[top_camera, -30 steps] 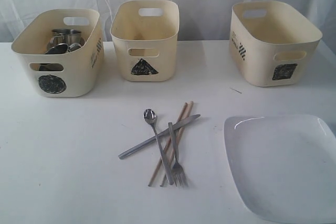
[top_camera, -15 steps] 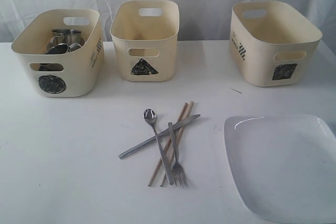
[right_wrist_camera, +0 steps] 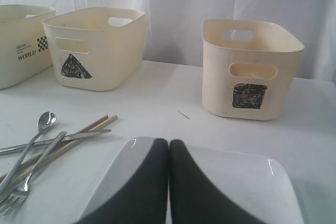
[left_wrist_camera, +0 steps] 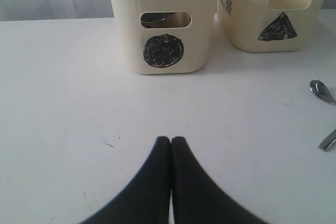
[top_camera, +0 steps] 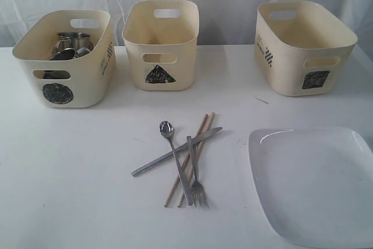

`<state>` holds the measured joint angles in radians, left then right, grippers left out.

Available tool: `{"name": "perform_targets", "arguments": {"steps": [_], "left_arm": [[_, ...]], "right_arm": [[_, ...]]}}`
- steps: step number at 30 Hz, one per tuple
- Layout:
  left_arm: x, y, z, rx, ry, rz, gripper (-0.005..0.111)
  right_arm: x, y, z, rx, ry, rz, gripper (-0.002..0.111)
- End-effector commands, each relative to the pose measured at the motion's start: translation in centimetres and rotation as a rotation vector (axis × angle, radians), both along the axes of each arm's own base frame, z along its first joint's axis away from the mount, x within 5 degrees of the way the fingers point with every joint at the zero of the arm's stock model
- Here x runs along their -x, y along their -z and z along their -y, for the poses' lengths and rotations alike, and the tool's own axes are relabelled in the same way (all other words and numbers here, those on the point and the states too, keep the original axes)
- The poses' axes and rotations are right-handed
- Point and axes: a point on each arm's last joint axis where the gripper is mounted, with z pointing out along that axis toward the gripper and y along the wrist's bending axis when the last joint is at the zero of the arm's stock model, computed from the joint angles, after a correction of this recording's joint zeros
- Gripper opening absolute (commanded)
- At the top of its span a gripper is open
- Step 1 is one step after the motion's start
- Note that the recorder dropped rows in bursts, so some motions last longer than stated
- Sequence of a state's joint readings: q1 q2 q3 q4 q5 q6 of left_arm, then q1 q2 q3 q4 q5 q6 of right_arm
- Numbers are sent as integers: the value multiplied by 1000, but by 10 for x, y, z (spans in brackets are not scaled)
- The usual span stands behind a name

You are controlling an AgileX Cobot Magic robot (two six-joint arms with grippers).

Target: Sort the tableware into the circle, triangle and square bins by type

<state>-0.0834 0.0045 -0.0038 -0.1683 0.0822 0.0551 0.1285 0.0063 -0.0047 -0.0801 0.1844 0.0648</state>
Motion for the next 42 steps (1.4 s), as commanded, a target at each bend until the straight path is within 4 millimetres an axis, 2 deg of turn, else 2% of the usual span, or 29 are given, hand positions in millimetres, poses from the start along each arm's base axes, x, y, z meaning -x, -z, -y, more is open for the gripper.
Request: {"name": "perform_targets", "arguments": {"steps": [1,26,27,29,32,34,35,38,39,42], "left_arm": [[0,2,0,4,1,-11,0],[1,2,0,4,2,-15,0],[1,2,0,4,2,-15,0],[1,2,0,4,2,-15,0],[1,2,0,4,2,-15,0],[1,2,0,4,2,-15,0],[1,2,0,4,2,-15,0],[1,2,0,4,2,-15,0],[1,2,0,4,2,-15,0],[1,2,0,4,2,-15,0]], "right_arm": [[0,1,0,-3,-4,7,0],[0,2,0,-32,0,-5,0],[0,2,-1,-101,1,-14,0],[0,-2,-3,-371,1,-15,0],[0,-8,-3,-614,-1,23,0],[1,-13,-2,-703,-4,32,0],[2,-22,-2,-750,-13,53,0],[7,-47,-1,-763,-42,134,0],[11,-61,-1,-771,-61,195,0],[15,-73,0,-773,-72,213,0]]}}
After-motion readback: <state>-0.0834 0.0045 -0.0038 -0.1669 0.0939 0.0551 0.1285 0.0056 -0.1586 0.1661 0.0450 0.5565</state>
